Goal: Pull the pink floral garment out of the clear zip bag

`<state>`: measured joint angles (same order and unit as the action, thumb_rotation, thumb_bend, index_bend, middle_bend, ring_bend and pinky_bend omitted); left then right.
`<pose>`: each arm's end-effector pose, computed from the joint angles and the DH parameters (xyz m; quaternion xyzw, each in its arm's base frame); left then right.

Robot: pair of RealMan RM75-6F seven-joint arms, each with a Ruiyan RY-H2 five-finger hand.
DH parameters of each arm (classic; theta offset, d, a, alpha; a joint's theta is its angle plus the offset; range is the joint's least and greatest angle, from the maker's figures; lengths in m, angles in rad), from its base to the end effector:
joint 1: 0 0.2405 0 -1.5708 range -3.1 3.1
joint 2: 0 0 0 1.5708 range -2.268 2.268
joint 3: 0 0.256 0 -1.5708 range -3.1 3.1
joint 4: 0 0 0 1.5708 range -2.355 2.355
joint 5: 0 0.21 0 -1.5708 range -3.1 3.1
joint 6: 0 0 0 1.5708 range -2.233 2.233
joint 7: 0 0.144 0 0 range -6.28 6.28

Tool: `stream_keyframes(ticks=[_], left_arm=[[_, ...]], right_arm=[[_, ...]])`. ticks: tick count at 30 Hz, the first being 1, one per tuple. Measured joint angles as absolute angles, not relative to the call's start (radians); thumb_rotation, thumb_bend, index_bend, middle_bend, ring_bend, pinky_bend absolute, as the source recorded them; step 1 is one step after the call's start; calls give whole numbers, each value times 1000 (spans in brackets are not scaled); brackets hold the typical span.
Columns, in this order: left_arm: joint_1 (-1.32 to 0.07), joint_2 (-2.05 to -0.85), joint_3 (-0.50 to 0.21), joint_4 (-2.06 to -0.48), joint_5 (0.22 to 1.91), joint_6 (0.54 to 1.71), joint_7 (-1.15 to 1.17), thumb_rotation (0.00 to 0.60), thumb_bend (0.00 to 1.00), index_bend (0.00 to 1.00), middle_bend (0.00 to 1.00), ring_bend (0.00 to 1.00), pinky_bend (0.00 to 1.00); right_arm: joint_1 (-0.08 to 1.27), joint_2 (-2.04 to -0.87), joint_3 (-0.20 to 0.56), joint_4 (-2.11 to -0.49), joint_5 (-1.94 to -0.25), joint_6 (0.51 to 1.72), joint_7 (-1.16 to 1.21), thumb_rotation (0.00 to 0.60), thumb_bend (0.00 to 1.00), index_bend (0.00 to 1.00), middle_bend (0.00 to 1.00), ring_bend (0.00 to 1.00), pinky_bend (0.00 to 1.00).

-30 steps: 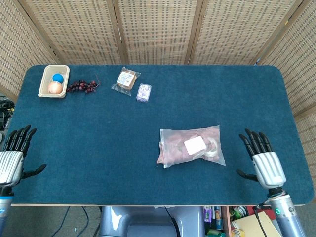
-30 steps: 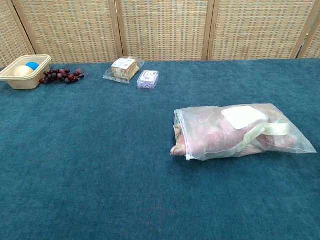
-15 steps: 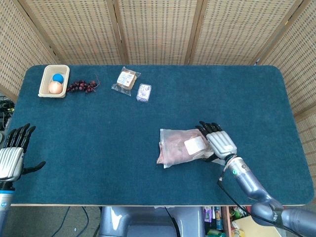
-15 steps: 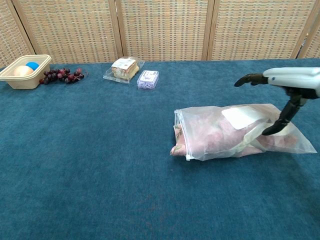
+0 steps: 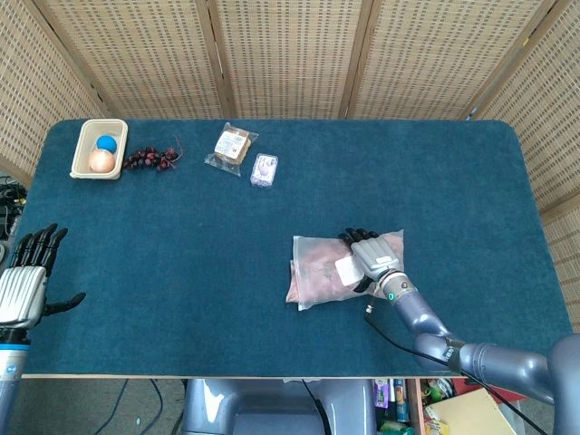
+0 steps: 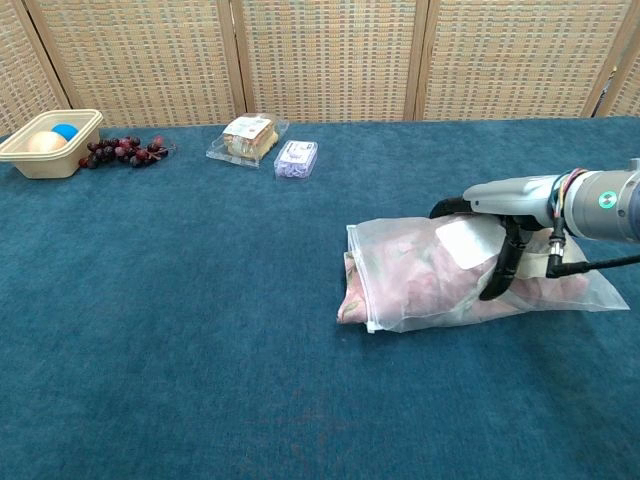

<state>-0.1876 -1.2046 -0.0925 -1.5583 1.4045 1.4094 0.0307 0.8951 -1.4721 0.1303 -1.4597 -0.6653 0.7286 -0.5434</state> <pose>-0.3060 0.2220 0.1373 -0.5899 -0.3926 -0.3955 0.5843 -0.1693 -0.3688 -0.0188 0.7695 -0.4344 0.2169 0.4148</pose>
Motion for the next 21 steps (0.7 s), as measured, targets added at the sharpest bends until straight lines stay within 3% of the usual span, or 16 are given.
stream_keyframes(ticks=[3, 5, 14, 19, 21], left_arm=[[-190, -1207, -93, -1557, 1403, 1404, 35, 600, 115, 0, 0, 0, 0], [-193, -1209, -94, -1556, 1401, 1399, 37, 600, 115, 0, 0, 0, 0], [-240, -1209, -121, -1550, 1405, 1359, 29, 600, 115, 0, 0, 0, 0], [-317, -1191, -153, -1554, 1419, 1276, -4, 600, 115, 2, 0, 0, 0], [-352, -1181, -166, -1557, 1424, 1235, -10, 600, 115, 60, 0, 0, 0]], right_arm=[[894, -1485, 130, -1448, -705, 745, -532, 600, 283, 566, 615, 555, 617], [889, -1494, 132, -1442, -743, 762, -516, 600, 391, 623, 668, 605, 647], [850, -1507, 142, -1440, -1048, 857, -352, 600, 430, 648, 701, 635, 648], [849, -1511, 149, -1424, -1241, 918, -253, 600, 430, 648, 707, 636, 648], [858, -1521, 153, -1405, -1309, 940, -225, 600, 430, 648, 707, 636, 648]])
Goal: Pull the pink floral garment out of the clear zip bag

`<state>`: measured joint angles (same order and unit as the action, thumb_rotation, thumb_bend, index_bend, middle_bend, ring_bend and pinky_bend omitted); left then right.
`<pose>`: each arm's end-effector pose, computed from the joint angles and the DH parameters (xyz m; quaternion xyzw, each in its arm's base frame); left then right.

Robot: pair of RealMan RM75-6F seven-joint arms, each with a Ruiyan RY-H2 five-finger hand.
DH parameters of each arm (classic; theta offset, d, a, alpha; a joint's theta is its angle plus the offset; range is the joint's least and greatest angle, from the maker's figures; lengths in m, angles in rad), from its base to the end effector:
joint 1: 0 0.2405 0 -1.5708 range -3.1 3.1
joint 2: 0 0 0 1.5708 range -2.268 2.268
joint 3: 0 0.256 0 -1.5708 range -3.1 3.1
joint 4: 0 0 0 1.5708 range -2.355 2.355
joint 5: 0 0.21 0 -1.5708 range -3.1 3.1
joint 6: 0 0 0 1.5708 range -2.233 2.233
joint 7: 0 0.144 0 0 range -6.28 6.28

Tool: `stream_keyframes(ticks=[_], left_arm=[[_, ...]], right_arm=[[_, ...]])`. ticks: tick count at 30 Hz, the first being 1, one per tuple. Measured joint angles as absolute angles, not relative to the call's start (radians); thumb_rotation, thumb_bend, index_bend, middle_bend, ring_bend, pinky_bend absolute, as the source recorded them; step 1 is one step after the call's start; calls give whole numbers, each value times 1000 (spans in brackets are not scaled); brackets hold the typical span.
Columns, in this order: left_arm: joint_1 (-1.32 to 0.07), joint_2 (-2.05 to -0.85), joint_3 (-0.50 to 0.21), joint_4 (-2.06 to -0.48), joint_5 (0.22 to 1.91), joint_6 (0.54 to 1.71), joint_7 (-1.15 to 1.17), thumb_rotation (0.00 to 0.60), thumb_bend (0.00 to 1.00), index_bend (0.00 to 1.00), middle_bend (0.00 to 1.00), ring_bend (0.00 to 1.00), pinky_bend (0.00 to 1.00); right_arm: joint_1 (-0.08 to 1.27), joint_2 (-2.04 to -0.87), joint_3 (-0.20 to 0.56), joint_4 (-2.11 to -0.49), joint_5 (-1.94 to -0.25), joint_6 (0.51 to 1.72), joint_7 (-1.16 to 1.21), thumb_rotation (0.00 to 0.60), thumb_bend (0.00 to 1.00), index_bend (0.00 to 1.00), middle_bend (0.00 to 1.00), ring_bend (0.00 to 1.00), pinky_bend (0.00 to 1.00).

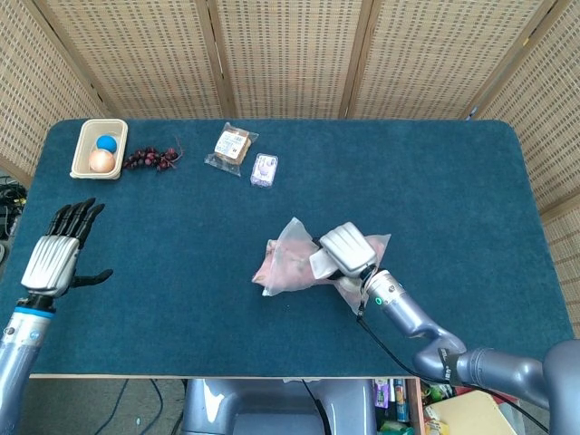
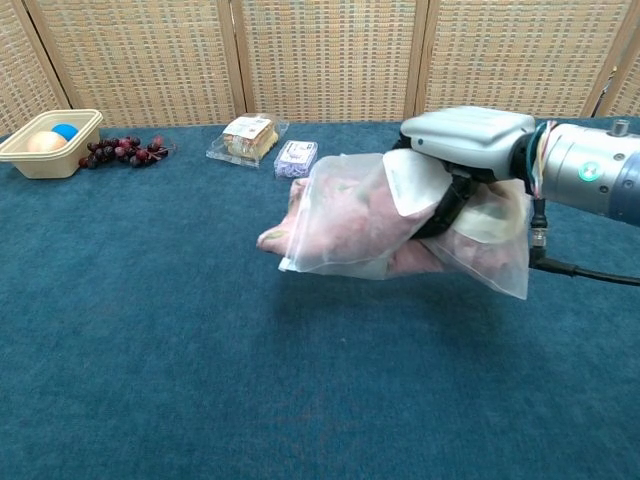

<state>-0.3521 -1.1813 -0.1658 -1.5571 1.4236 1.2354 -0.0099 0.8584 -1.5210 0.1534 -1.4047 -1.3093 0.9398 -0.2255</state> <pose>-0.2648 0.2838 0.1326 -0.6420 -0.3723 -0.4209 0.5216 -0.1099 -0.3639 -0.0079 0.7923 -0.2745 0.4019 0.3680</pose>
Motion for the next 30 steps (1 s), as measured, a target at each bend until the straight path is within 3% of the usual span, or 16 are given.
stream_keyframes(ticks=[3, 10, 24, 30], left_arm=[[-415, -1168, -187, -1566, 1426, 1158, -17, 600, 115, 204, 0, 0, 0], [-574, -1177, -235, -1572, 1416, 965, -126, 600, 115, 348, 0, 0, 0], [-760, -1331, -263, -1497, 1318, 793, -100, 600, 199, 380, 0, 0, 0], [-787, -1361, -258, -1488, 1282, 774, -69, 600, 214, 390, 0, 0, 0]], right_arm=[[886, -1552, 169, -1367, -1366, 961, -192, 600, 430, 648, 707, 636, 648], [939, -1631, 214, -1318, -1369, 958, -198, 600, 430, 648, 706, 636, 648], [960, -1651, 240, -1345, -1312, 930, -264, 600, 430, 648, 705, 636, 648], [960, -1647, 240, -1357, -1307, 929, -272, 600, 430, 648, 705, 636, 648]])
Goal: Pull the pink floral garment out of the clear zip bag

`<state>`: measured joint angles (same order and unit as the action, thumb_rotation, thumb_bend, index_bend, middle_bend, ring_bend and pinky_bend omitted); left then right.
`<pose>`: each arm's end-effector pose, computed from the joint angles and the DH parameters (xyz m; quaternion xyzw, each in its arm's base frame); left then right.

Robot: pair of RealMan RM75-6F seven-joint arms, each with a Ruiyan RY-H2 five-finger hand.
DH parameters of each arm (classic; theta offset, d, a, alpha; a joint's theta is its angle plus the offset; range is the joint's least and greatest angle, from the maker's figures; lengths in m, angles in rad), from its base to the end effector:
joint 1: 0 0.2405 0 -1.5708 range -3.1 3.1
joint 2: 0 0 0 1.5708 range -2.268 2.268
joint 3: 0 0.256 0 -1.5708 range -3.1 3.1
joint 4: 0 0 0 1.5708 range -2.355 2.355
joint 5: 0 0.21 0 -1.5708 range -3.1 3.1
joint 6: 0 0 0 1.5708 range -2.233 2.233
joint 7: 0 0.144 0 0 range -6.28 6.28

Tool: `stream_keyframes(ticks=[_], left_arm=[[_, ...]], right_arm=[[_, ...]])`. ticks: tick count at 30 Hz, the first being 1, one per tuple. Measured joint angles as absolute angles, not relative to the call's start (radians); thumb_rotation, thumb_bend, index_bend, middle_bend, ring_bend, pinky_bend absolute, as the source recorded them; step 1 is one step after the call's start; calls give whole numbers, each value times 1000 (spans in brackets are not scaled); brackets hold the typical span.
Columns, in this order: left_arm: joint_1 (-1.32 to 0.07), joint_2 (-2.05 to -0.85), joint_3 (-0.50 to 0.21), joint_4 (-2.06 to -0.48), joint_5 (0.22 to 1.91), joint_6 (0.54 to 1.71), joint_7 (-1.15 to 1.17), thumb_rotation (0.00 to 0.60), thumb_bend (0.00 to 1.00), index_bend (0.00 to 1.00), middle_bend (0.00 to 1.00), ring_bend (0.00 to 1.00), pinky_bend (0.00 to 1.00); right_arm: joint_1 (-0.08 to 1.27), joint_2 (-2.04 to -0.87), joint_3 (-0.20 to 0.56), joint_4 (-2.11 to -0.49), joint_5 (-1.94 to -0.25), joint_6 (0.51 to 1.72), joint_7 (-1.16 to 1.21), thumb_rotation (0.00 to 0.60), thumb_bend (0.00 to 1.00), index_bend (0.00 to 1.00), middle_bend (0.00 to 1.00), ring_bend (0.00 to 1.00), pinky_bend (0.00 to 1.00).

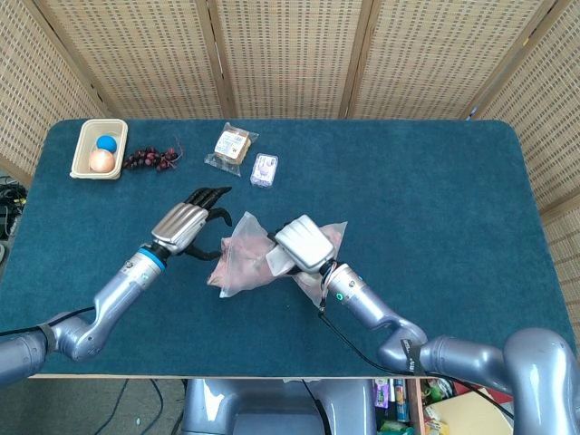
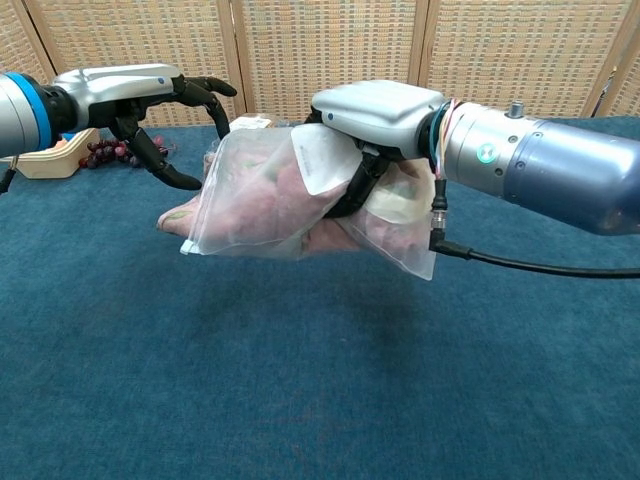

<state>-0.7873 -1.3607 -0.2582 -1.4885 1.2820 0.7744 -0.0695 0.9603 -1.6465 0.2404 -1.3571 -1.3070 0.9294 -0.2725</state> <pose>-0.1325 0.3772 0.0366 -0.7371 -0.4186 -0.4144 0.3312 -0.0444 -0.3698 -0.0335 0.7890 -0.2445 0.4511 0.3379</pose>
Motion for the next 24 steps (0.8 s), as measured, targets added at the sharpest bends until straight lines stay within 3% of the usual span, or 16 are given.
stream_keyframes(ticks=[17, 24], left_arm=[[-819, -1373, -237, -1517, 1280, 763, -128, 600, 270, 438, 0, 0, 0], [-837, -1375, -221, -1503, 1333, 757, -195, 600, 375, 469, 0, 0, 0]], right_arm=[[947, -1620, 234, -1375, -1315, 942, -249, 600, 432, 648, 705, 636, 648], [945, -1610, 231, -1370, -1330, 947, -226, 600, 471, 648, 706, 636, 648]])
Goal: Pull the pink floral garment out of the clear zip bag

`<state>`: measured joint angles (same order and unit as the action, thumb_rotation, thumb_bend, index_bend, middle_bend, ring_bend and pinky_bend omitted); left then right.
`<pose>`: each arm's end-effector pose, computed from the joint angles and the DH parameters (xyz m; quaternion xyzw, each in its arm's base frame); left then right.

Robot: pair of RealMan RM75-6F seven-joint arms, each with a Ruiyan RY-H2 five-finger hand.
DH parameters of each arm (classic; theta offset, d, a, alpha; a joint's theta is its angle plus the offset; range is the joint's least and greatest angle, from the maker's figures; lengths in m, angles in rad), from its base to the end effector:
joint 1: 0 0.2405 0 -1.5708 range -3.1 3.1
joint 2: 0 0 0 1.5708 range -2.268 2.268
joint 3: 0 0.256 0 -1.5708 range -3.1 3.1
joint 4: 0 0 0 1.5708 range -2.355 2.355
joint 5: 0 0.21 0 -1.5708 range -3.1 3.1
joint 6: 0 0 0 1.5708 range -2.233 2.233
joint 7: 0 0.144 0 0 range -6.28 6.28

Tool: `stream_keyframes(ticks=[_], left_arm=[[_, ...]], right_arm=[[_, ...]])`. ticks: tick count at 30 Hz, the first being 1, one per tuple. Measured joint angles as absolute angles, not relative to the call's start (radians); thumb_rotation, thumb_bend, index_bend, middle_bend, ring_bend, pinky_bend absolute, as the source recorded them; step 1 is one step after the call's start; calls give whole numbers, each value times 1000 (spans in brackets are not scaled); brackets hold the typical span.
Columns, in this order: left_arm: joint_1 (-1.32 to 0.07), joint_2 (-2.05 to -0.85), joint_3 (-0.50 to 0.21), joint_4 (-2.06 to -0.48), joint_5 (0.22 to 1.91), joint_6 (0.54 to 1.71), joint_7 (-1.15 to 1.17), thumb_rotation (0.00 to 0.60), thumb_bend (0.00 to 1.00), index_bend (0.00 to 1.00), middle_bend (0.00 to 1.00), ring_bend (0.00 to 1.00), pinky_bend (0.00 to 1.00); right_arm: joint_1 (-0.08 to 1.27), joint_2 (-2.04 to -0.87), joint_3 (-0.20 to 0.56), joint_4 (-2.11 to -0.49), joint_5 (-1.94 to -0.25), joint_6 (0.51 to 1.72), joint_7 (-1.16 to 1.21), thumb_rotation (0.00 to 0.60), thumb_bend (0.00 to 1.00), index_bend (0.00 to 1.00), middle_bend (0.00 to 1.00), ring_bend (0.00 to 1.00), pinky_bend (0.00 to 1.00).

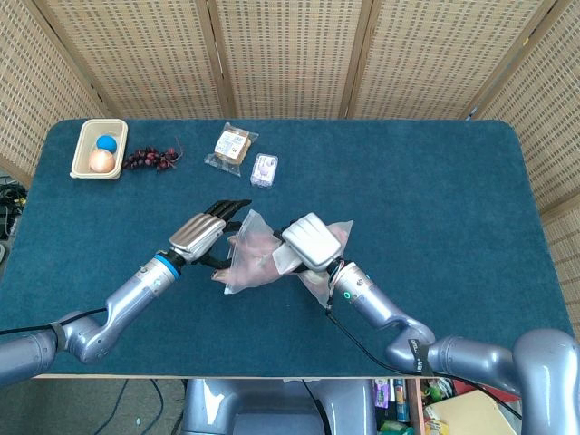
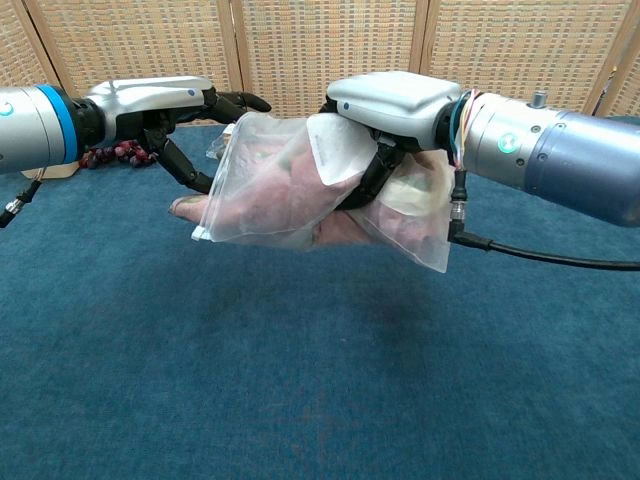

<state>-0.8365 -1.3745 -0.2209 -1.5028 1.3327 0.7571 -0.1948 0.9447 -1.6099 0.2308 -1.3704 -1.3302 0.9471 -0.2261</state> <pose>-0.1143 0.3687 0.0209 -0.7457 -0.4397 -0.4207 0.2713 -0.0525 -0.3715 -0.0219 0.7834 -0.2485 0.4581 0.3385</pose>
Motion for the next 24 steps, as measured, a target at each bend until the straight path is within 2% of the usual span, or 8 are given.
stream_keyframes(ticks=[9, 24], left_arm=[[-845, -1380, -202, -1493, 1350, 772, -190, 600, 410, 634, 0, 0, 0], [-836, -1396, -163, -1488, 1366, 828, -110, 600, 414, 665, 0, 0, 0]], right_arm=[[939, -1603, 223, -1365, -1342, 951, -210, 600, 488, 648, 707, 636, 648], [926, -1594, 203, -1376, -1364, 948, -158, 600, 488, 648, 695, 636, 648]])
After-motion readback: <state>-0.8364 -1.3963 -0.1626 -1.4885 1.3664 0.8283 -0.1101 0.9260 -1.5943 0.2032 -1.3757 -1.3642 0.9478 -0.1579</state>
